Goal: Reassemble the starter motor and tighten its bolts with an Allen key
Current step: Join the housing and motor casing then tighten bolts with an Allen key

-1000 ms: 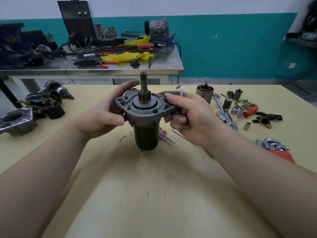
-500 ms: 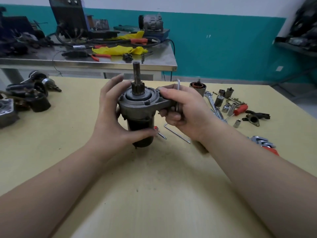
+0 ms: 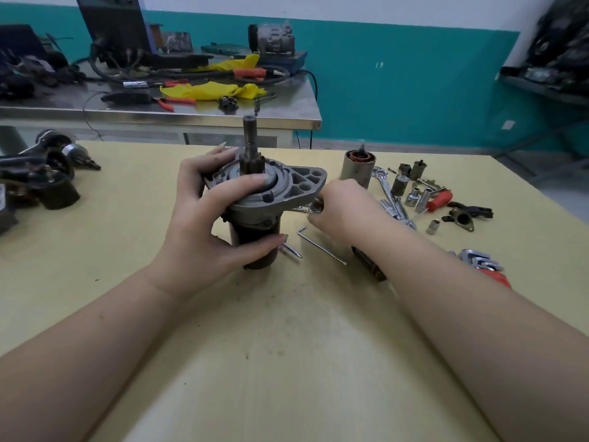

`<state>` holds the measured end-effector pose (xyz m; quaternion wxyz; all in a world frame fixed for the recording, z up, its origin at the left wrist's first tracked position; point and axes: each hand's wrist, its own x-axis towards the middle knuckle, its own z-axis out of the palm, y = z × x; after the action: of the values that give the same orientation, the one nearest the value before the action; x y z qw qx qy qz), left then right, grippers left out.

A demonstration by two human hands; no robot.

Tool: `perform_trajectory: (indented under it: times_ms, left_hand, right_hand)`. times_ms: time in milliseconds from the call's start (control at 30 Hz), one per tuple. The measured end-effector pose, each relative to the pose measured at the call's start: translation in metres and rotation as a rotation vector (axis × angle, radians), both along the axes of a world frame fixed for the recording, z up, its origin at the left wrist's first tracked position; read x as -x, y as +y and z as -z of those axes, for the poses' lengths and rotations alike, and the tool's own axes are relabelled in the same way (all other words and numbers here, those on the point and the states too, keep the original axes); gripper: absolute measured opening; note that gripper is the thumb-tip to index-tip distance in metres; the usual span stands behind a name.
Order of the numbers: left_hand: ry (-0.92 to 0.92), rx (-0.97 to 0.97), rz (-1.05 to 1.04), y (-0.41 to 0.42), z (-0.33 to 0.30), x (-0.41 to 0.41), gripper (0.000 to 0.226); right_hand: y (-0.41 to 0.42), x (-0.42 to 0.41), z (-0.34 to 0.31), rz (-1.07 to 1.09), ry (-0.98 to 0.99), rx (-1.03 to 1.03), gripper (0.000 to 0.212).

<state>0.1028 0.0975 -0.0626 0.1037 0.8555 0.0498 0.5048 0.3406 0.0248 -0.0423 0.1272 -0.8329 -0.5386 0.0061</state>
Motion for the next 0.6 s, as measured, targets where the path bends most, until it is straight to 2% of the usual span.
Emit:
perform_trajectory:
  times_ms: [267, 433, 500, 600]
  left_hand:
    - [0.021, -0.009, 0.023, 0.000, -0.006, 0.000, 0.073]
    - [0.028, -0.070, 0.078, -0.002, -0.006, 0.001, 0.074]
    - [0.014, -0.079, 0.094, 0.000, -0.004, 0.001, 0.075]
    - [0.004, -0.072, 0.089, 0.001, -0.003, 0.001, 0.075]
  right_hand:
    - [0.011, 0.001, 0.010, -0.002, -0.169, 0.100, 0.025]
    - [0.002, 0.004, 0.002, -0.009, -0.132, 0.095, 0.027]
    - [-0.004, 0.001, -0.007, 0.012, 0.054, -0.107, 0.032]
    - [-0.020, 0.003, -0.029, 0.045, 0.429, -0.669, 0.037]
